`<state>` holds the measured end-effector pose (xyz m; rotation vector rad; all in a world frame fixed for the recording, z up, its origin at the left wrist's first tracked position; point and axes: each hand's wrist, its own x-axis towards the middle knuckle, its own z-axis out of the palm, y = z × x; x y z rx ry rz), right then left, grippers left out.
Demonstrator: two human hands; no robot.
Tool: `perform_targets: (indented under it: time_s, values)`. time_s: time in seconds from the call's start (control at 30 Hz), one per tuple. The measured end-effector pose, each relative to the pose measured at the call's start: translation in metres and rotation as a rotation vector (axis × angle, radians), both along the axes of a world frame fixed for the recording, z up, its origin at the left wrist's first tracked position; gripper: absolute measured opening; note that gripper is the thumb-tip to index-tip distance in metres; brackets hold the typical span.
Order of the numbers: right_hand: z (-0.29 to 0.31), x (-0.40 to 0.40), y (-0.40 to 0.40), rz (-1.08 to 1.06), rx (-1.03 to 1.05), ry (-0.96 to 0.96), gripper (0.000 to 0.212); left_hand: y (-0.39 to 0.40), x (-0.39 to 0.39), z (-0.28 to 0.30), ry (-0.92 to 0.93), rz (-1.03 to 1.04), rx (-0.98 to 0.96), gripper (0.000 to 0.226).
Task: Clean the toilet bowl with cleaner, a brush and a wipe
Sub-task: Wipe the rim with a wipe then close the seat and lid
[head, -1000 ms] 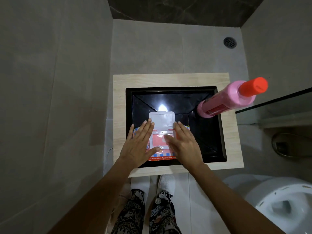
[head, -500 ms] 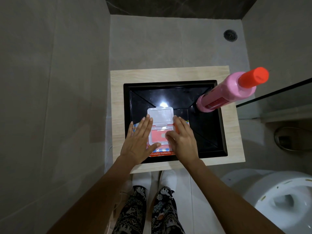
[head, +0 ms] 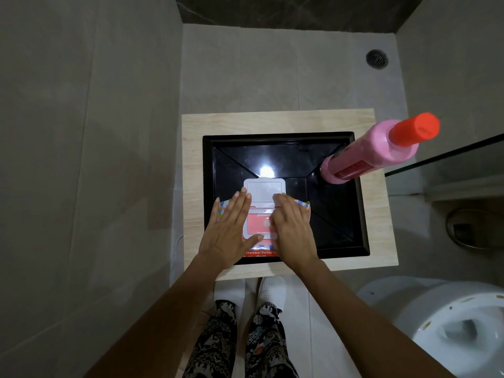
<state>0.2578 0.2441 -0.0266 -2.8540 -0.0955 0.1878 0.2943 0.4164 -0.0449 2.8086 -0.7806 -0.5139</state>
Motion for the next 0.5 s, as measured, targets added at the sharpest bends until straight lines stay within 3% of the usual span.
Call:
perform_targets:
  time_s: [0.17,0.37,0.5]
  values:
    - [0.001,0.004,0.000,-0.048,0.056,-0.024,0.048,-0.003,0.002,0.000,-0.049,-0.006,0.074,0.089]
    - [0.033,0.027,-0.004,-0.187,0.141,-0.254,0.016,-0.006,0.001,0.000,-0.057,0.011,0.133,0.091]
    - [0.047,0.039,-0.012,-0.224,0.159,-0.344,0.018,-0.006,0.001,-0.002,-0.056,0.017,0.141,0.090]
